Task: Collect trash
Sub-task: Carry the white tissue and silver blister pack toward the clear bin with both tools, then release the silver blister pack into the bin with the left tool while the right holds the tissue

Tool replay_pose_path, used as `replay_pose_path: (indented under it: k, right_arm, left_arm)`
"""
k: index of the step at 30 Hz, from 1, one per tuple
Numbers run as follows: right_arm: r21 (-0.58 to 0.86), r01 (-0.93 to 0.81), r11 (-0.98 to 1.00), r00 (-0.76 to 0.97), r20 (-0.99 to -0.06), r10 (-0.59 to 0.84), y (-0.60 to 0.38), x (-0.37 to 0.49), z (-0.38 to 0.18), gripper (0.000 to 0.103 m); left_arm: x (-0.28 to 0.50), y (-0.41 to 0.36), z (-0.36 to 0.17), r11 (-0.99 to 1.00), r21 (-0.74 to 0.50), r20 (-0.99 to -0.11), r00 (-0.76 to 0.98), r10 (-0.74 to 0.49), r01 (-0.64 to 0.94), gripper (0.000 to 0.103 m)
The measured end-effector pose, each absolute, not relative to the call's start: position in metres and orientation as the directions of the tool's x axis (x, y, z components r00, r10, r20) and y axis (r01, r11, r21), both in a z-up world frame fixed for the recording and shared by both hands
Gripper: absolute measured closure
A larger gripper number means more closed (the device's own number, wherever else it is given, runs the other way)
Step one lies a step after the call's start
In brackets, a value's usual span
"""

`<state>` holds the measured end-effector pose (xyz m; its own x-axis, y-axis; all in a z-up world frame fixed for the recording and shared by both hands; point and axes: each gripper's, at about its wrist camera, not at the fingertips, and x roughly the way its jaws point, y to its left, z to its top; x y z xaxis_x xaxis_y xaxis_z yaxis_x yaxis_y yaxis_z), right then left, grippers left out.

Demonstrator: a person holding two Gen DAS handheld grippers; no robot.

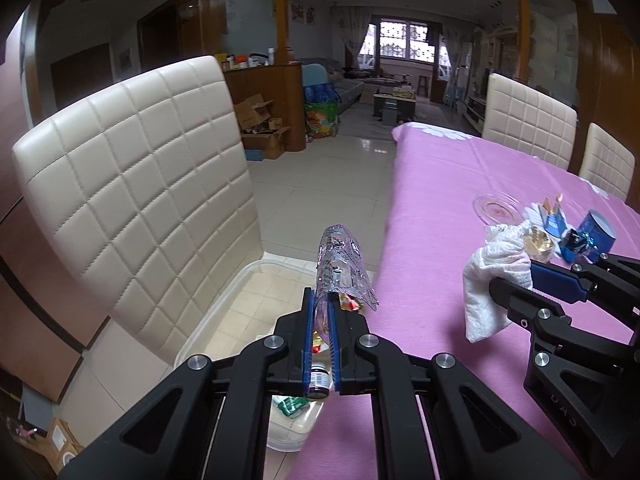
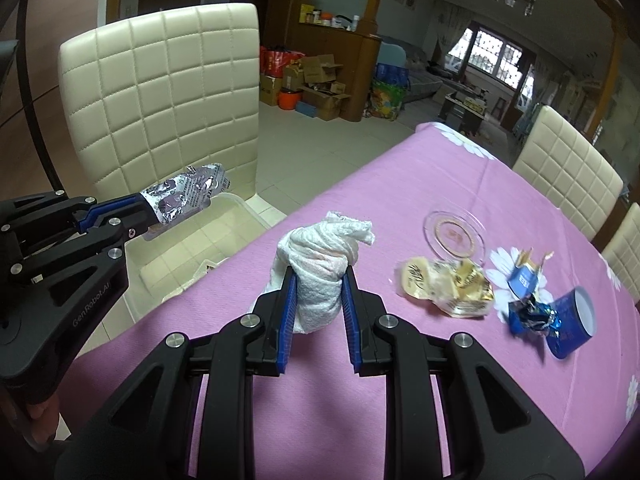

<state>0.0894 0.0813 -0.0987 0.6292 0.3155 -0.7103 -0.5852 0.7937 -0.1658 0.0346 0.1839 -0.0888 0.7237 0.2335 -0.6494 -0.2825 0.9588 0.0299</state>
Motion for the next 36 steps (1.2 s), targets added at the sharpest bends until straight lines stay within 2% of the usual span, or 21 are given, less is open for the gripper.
replay_pose_path:
  k: [19, 20, 21, 22, 23, 24, 26, 36]
  right_arm:
    - [-0.189, -0.605, 0.773, 0.622, -0.719, 0.311, 0.108, 0.094, -0.105, 0.08]
    - [-0.189, -0.604, 0.774, 0.622, -0.72, 0.309, 0.108, 0.095, -0.105, 0.08]
    - [-0.188, -0.603, 0.775, 0.62, -0.721, 0.308, 0.108, 0.096, -0.106, 0.08]
    - [-0.188, -0.603, 0.776, 0.62, -0.722, 0.307, 0.109, 0.097, -0.106, 0.08]
    - [-0.188, -0.602, 0.776, 0.619, -0.724, 0.305, 0.11, 0.098, -0.106, 0.08]
    - [-0.189, -0.603, 0.775, 0.619, -0.724, 0.304, 0.11, 0.098, -0.107, 0.08]
    - [-0.189, -0.602, 0.775, 0.617, -0.726, 0.303, 0.11, 0.099, -0.108, 0.08]
    - [-0.197, -0.608, 0.769, 0.609, -0.736, 0.294, 0.118, 0.101, -0.112, 0.08]
  left_arm:
    - [0.039, 0.218, -0.102, 0.94, 0.005, -0.684, 0.684, 0.253, -0.342, 0.093]
    - [0.04, 0.22, -0.104, 0.942, -0.006, -0.693, 0.68, 0.239, -0.336, 0.091]
    - [0.041, 0.222, -0.106, 0.945, -0.022, -0.701, 0.679, 0.219, -0.328, 0.075]
    - [0.04, 0.223, -0.106, 0.945, -0.036, -0.699, 0.685, 0.208, -0.324, 0.044]
    - [0.038, 0.224, -0.105, 0.944, -0.041, -0.689, 0.693, 0.21, -0.328, 0.029]
    - [0.033, 0.225, -0.102, 0.94, -0.046, -0.659, 0.717, 0.225, -0.338, 0.018]
    - [0.029, 0.224, -0.097, 0.937, -0.025, -0.626, 0.736, 0.257, -0.349, 0.017]
    - [0.032, 0.232, -0.102, 0.928, 0.0, -0.64, 0.713, 0.286, -0.372, 0.017]
